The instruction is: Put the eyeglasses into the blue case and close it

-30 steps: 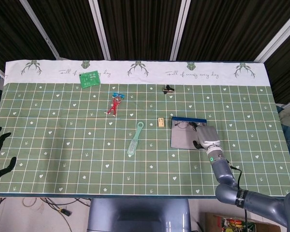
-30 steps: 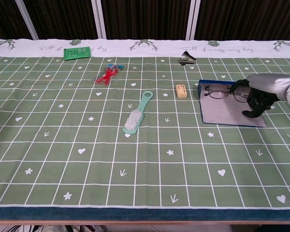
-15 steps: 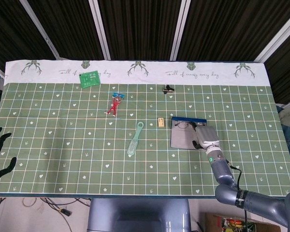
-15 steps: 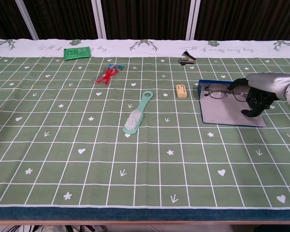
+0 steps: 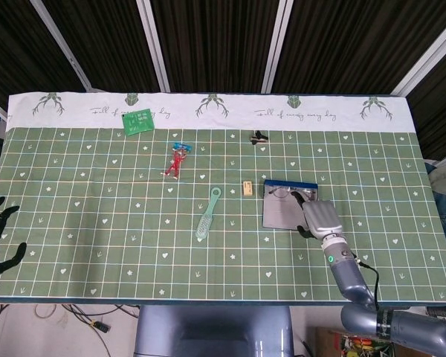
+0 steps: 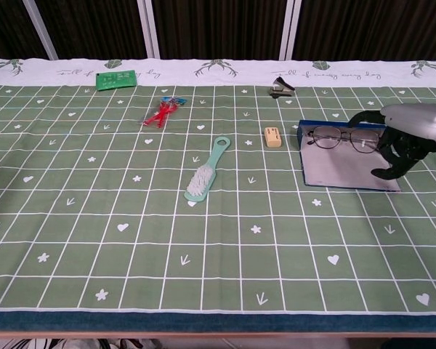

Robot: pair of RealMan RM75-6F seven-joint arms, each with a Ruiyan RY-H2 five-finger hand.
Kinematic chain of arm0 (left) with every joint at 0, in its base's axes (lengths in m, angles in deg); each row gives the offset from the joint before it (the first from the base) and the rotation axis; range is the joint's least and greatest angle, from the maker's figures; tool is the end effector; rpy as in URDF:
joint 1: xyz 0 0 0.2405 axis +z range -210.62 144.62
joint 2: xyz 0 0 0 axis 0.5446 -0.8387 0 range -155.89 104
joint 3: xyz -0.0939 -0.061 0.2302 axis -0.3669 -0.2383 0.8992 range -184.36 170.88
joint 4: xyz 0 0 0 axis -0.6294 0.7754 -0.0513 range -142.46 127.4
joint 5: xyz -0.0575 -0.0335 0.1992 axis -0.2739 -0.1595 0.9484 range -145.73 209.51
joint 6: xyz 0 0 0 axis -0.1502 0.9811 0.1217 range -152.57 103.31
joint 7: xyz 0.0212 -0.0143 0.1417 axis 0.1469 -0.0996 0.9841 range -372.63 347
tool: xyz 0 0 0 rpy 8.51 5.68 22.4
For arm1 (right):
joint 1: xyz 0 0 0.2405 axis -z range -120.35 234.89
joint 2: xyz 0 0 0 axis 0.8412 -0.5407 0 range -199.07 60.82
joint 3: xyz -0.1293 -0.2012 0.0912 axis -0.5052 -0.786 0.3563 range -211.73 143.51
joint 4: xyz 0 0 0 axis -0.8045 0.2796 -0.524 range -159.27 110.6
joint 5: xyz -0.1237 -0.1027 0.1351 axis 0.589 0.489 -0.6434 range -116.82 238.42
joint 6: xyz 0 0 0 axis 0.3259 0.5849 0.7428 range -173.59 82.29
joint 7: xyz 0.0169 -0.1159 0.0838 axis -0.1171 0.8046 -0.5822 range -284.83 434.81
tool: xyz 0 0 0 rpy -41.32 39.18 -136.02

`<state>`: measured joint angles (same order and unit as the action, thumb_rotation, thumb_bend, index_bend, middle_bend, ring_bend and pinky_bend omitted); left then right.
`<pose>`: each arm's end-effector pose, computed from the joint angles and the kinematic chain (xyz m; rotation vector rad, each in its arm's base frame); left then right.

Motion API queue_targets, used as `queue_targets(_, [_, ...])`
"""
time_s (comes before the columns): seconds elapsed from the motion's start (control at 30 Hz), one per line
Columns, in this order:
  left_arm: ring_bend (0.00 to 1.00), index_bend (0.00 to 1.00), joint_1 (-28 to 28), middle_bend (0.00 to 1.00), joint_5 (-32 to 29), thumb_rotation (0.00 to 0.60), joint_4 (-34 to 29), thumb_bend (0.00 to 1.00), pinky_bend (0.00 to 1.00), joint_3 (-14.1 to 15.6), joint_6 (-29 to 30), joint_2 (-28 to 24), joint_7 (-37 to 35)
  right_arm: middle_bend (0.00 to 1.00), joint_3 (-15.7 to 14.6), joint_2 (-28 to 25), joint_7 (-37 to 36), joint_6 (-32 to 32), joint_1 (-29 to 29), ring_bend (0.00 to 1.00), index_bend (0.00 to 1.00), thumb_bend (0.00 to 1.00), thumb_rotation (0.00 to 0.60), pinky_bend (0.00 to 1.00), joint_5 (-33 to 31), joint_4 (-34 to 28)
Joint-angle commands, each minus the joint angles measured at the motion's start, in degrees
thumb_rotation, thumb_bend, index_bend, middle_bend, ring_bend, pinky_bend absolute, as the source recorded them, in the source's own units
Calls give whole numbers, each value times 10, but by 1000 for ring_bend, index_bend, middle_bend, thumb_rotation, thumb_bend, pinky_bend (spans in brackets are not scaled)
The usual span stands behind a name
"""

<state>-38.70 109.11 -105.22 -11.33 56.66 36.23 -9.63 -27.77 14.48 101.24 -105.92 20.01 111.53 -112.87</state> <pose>-0.3130 0.1891 0.1637 -1.2925 -0.9952 -0.8300 -0.2175 -0.3250 0.0133 1.6761 -1.0516 0.6830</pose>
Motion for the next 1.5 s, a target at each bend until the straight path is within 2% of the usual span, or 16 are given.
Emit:
queue_targets(0.03, [0, 159, 0, 0, 0, 600, 0, 356, 0, 0, 0, 0, 0, 734, -16, -2, -4, -21, 17, 693, 237, 290, 600, 563, 24, -10])
queue_targets(0.13, [0, 161, 0, 0, -1, 600, -1, 356, 0, 0, 0, 0, 1, 724, -24, 7, 0, -28, 25, 684, 237, 210, 600, 563, 33, -1])
queue_targets(0.27, [0, 164, 1, 0, 0, 600, -2, 356, 0, 1, 0, 0, 1, 640, -29, 29, 6, -39, 32, 622, 237, 146, 600, 555, 44, 24])
queue_targets(0.37, [0, 166, 0, 0, -1, 600, -2, 357, 0, 0, 0, -1, 1, 593, -29, 44, 8, -47, 36, 591, 240, 144, 600, 551, 54, 40])
queue_targets(0.63, [0, 166, 0, 0, -3, 600, -1, 356, 0, 1, -3, -2, 1, 593, -17, 77, 9, -66, 44, 590, 274, 143, 600, 551, 74, 74])
queue_targets(0.73, [0, 167, -1, 0, -3, 600, -2, 356, 0, 1, -3, -2, 2, 556, -12, 85, 9, -67, 46, 564, 280, 143, 600, 542, 78, 82])
queue_targets(0.87, [0, 168, -1, 0, -4, 600, -2, 356, 0, 0, -3, -2, 2, 414, -8, 90, 8, -66, 48, 446, 280, 143, 600, 422, 84, 85])
queue_targets(1.0, [0, 171, -1, 0, -4, 600, -2, 356, 0, 1, -4, -2, 2, 325, -7, 88, 1, -65, 51, 344, 281, 144, 600, 313, 98, 77])
queue_targets(1.17, [0, 173, -1, 0, -4, 600, -2, 356, 0, 1, -3, -2, 3, 286, -1, 91, -2, -60, 51, 306, 285, 143, 600, 309, 101, 77])
queue_targets(1.5, [0, 175, -1, 0, -5, 600, -1, 356, 0, 0, -3, -2, 3, 261, 20, 118, -24, -48, 49, 291, 292, 146, 600, 309, 100, 120])
